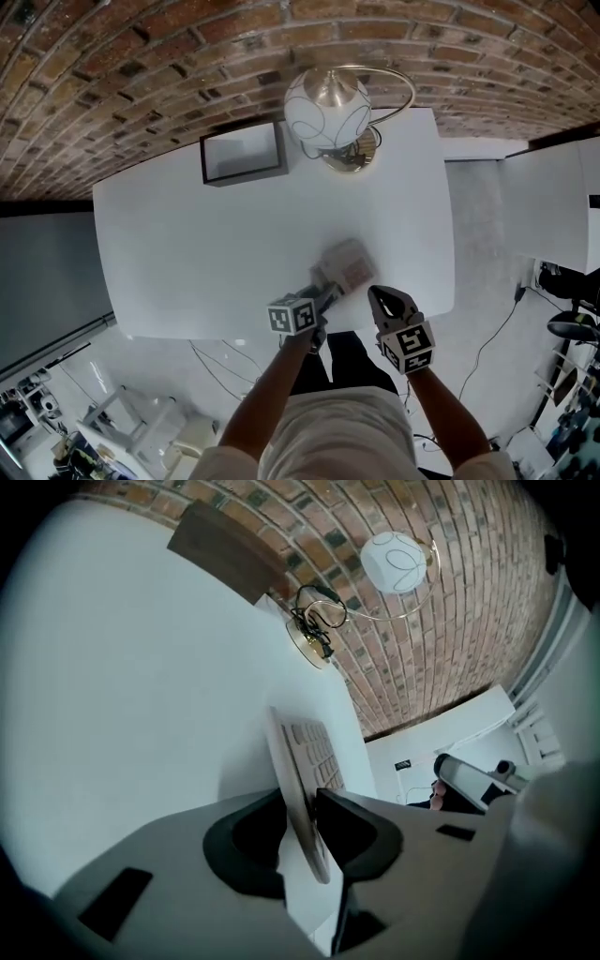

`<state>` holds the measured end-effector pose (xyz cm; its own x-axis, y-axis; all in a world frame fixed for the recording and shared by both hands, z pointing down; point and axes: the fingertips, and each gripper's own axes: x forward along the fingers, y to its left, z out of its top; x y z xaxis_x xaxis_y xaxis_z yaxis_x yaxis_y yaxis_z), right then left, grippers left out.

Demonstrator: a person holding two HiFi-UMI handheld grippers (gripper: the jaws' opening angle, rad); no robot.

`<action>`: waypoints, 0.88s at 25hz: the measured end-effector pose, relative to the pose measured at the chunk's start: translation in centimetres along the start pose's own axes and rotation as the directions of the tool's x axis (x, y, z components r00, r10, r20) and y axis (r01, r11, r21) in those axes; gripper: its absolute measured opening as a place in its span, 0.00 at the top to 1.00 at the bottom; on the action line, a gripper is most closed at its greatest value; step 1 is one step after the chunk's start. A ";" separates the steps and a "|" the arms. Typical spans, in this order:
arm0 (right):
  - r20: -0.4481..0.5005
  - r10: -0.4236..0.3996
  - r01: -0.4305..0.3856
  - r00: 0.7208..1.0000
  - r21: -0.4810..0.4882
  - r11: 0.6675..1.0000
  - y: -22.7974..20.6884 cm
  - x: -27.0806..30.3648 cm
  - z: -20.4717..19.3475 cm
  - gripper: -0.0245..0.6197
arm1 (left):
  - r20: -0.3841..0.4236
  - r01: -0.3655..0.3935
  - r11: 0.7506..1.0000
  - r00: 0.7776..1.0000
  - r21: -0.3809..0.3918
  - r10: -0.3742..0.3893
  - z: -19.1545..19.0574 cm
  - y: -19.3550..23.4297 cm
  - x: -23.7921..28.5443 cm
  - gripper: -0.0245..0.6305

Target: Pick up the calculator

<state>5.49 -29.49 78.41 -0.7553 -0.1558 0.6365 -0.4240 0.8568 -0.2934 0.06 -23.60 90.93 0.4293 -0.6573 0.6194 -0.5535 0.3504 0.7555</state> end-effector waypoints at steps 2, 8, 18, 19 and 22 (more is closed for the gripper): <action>0.006 -0.003 0.003 1.000 -0.002 1.000 -0.1 -0.1 0.2 0.94 | 0.013 0.019 1.000 1.000 -0.023 -0.019 0.3 -0.1 -0.2 0.81; 0.017 -0.016 0.016 1.000 -0.005 1.000 -0.6 -0.9 0.4 0.94 | 0.033 0.044 0.999 0.998 0.000 -0.044 1.5 -1.1 -1.2 0.83; 0.050 -0.007 0.009 0.999 -0.043 0.999 0.4 -2.5 2.3 0.94 | 0.092 0.084 0.994 0.992 0.064 -0.089 3.9 -4.4 -3.4 0.84; 0.055 -0.007 0.010 0.998 -0.048 0.999 0.4 -2.7 2.6 0.94 | 0.103 0.085 0.993 0.990 0.076 -0.092 4.2 -4.9 -3.7 0.84; 0.076 -0.015 0.020 0.997 -0.065 0.998 0.4 -3.6 3.5 0.94 | 0.138 0.075 0.991 0.986 0.111 -0.091 5.2 -6.3 -4.9 0.84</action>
<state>6.31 -30.32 73.53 -0.7851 -0.2054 0.5843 -0.4051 0.8839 -0.2336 -2.23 -26.03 82.01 0.3750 -0.7722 0.5129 -0.5955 0.2234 0.7716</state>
